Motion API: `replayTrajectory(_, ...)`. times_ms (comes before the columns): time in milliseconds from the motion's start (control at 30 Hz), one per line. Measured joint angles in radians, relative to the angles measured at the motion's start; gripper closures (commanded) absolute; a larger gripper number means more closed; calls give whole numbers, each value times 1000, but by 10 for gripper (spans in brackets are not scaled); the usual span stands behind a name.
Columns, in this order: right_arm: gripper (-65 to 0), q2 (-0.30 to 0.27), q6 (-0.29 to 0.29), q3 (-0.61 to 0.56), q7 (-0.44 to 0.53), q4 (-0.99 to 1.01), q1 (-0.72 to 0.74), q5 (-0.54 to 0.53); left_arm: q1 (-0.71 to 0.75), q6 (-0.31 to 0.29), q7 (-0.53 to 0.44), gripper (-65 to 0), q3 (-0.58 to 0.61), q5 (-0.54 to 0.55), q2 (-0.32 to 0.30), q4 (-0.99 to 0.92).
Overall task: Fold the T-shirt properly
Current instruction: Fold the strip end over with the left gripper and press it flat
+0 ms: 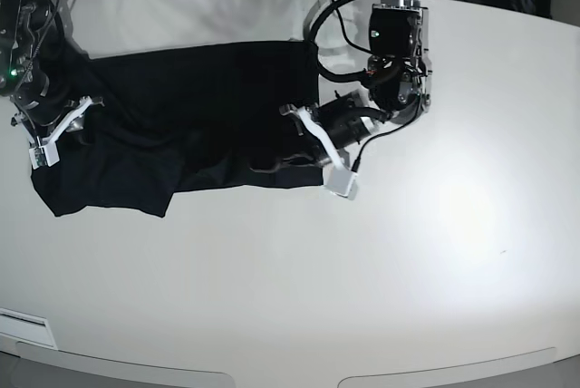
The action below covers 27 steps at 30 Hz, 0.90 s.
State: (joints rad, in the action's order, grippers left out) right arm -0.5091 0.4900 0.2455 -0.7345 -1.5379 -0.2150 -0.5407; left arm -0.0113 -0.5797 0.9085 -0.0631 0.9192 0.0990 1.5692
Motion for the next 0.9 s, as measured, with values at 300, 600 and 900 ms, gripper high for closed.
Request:
replayTrajectory(300, -222, 1, -6, 0, -6, 0, 11, -1, 13, 121, 0, 0, 9, -129, 2, 0)
replayTrajectory(600, -222, 1, -5, -2, -7, 0, 16, 0, 62, 137, 53, 0, 171, -148, -1, 0)
replayTrajectory(900, -222, 1, 0, -2, -12, 1, 22, 2, -11, 29, -16, 0, 282, -134, 8, 0)
